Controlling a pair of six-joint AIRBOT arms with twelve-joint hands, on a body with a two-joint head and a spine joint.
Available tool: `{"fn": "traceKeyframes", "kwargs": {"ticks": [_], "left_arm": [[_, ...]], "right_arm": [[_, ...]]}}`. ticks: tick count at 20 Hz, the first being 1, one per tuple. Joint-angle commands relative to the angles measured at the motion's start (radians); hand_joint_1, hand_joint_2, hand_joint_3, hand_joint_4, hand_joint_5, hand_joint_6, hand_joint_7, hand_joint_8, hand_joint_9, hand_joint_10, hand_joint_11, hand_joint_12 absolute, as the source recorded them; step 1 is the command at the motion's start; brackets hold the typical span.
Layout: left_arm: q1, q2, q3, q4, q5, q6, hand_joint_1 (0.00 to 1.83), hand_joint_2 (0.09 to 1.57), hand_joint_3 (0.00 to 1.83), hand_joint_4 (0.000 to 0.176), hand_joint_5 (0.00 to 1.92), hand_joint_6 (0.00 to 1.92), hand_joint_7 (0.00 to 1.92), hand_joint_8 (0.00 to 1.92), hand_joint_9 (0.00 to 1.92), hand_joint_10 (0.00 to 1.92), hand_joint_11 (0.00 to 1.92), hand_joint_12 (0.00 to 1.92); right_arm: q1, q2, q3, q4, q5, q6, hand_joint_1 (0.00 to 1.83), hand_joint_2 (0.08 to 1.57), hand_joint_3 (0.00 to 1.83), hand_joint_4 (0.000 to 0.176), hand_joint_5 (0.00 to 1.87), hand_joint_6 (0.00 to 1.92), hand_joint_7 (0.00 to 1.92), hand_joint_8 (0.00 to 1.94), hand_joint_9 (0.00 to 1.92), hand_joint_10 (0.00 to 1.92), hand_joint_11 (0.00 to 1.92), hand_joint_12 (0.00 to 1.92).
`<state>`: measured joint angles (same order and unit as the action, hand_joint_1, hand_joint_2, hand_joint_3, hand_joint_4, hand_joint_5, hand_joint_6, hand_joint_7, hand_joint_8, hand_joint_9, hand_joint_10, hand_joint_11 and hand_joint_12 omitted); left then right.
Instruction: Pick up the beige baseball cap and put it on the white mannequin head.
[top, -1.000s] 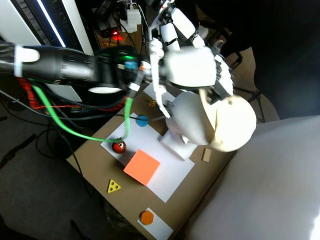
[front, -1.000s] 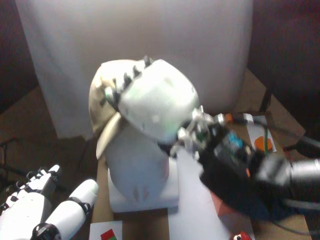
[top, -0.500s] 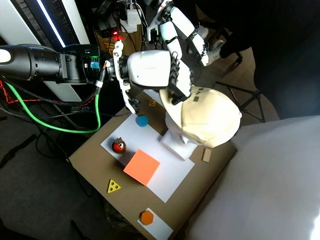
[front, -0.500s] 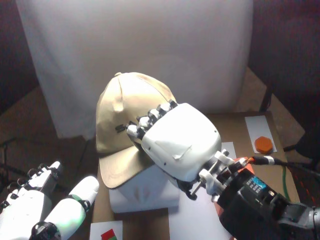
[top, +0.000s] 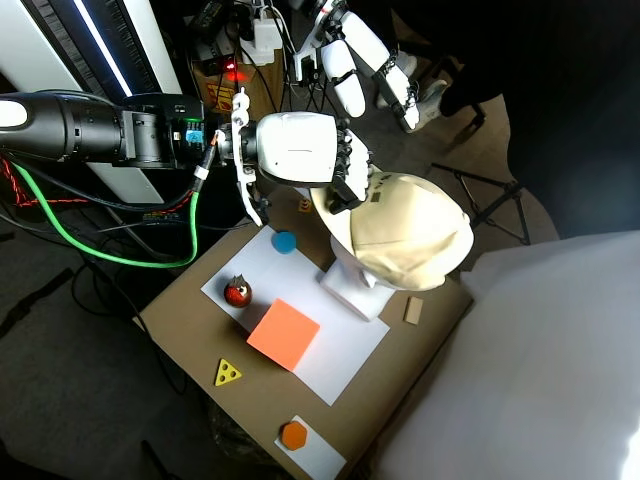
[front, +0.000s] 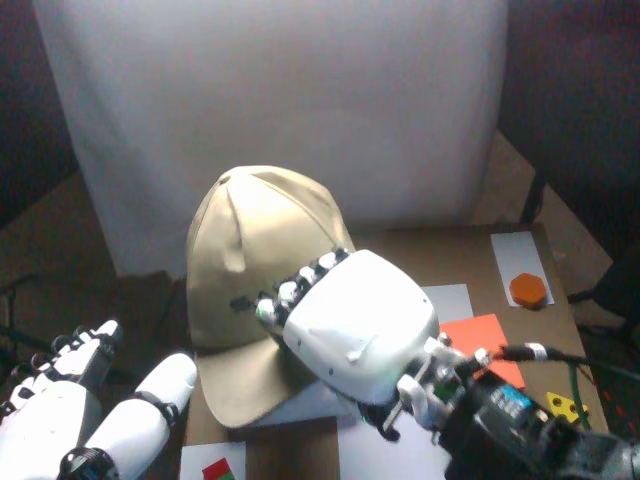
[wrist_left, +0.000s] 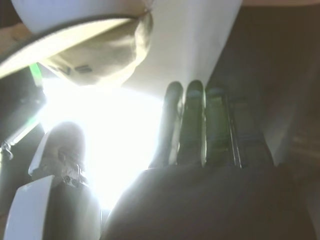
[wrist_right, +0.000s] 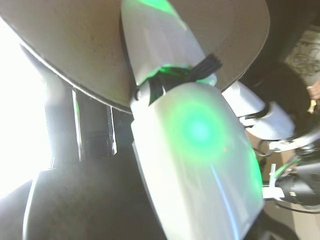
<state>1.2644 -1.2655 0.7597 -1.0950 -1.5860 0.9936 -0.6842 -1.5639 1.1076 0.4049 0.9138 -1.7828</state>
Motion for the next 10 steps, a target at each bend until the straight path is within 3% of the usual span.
{"fn": "traceKeyframes", "kwargs": {"ticks": [1, 6, 10], "left_arm": [[-0.002, 0.003, -0.003, 0.068, -0.092, 0.002, 0.0, 1.18, 0.0, 0.0, 0.18, 0.0, 0.15, 0.0, 0.13, 0.0, 0.0, 0.49], [0.0, 0.0, -0.013, 0.153, -0.064, 0.054, 0.0, 1.18, 0.0, 0.0, 0.19, 0.0, 0.16, 0.01, 0.14, 0.0, 0.0, 0.51], [0.003, -0.004, -0.023, 0.16, -0.068, 0.065, 0.0, 1.18, 0.0, 0.0, 0.19, 0.0, 0.17, 0.0, 0.15, 0.0, 0.0, 0.52]], "right_arm": [[-0.012, 0.003, -0.014, -0.019, 0.055, -0.015, 1.37, 1.14, 0.0, 0.0, 0.84, 1.02, 0.96, 1.0, 0.89, 1.37, 0.91, 1.39], [-0.036, 0.001, -0.016, 0.035, 0.042, -0.041, 1.37, 1.14, 0.0, 0.0, 0.84, 1.02, 0.95, 1.01, 0.9, 1.36, 0.93, 1.39], [-0.013, -0.005, 0.017, 0.034, 0.031, -0.032, 1.37, 1.15, 0.0, 0.0, 0.81, 1.05, 0.94, 1.03, 0.89, 1.37, 0.91, 1.38]]}}
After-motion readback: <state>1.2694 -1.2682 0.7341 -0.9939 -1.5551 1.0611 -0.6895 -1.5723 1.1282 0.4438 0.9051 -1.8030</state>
